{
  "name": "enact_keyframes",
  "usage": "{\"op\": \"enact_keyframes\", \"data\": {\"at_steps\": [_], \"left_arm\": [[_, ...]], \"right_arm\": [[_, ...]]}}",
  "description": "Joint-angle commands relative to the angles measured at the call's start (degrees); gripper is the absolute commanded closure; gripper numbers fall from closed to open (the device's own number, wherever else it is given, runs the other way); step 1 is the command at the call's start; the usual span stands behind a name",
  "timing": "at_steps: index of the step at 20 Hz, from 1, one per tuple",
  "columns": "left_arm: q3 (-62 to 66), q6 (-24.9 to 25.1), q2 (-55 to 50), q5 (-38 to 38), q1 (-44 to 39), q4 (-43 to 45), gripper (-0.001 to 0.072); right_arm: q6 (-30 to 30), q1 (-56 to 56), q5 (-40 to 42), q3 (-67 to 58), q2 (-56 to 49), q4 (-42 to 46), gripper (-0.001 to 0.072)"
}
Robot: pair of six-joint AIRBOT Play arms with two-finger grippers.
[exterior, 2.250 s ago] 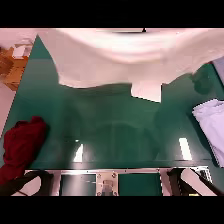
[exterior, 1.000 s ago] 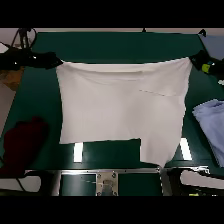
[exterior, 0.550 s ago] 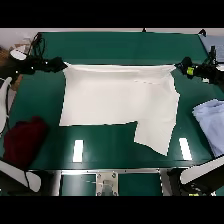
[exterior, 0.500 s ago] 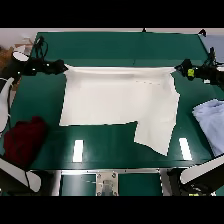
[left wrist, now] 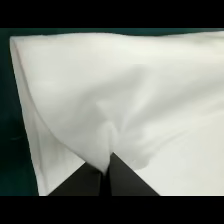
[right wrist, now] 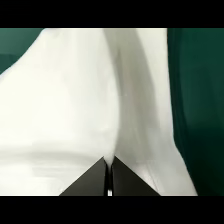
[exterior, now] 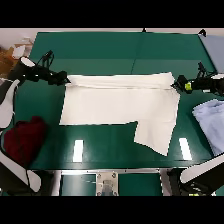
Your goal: Fold the shirts.
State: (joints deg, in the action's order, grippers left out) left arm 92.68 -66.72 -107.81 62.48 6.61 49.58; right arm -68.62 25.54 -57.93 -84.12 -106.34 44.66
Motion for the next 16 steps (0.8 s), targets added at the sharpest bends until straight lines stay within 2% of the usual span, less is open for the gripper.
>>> {"op": "enact_keyframes", "data": {"at_steps": [1,6,7,8,11,12,13,16], "left_arm": [[0.04,-2.27,-0.17,2.93,-0.02,1.07,0.0685],[0.04,-3.02,-0.17,3.85,-0.02,1.03,0.0683],[0.11,-3.76,-0.15,4.81,-0.02,1.03,0.0682],[0.2,-4.13,-0.04,6.43,0.15,1.05,0.0624],[1.81,-8.48,0.37,14.4,1.44,3.26,0.062],[3.26,-10.58,0.37,18.64,1.88,5.35,0.0387],[4.72,-12.83,0.37,23.47,2.54,7.08,0.0031],[6.38,-17.81,0.57,34.4,4.59,8.98,0.004]], "right_arm": [[-0.24,-0.07,-0.7,0.79,-0.07,1.03,0.0694],[-0.24,-0.28,-1.99,0.79,-0.07,1.01,0.069],[-0.26,-0.26,-2.73,0.74,-0.07,1.01,0.0598],[-0.46,-0.02,-3.76,0.42,-0.07,1.07,0.0523],[-5.01,2.08,-8.76,-1.95,0.72,2.34,0.0519],[-6.32,3.17,-10.05,-2.19,1.92,3.32,0.0519],[-6.8,4.07,-11.1,-2.19,3.41,4.11,0.0519],[-8.44,6.1,-15.13,-0.28,9.62,9.62,0.0518]]}}
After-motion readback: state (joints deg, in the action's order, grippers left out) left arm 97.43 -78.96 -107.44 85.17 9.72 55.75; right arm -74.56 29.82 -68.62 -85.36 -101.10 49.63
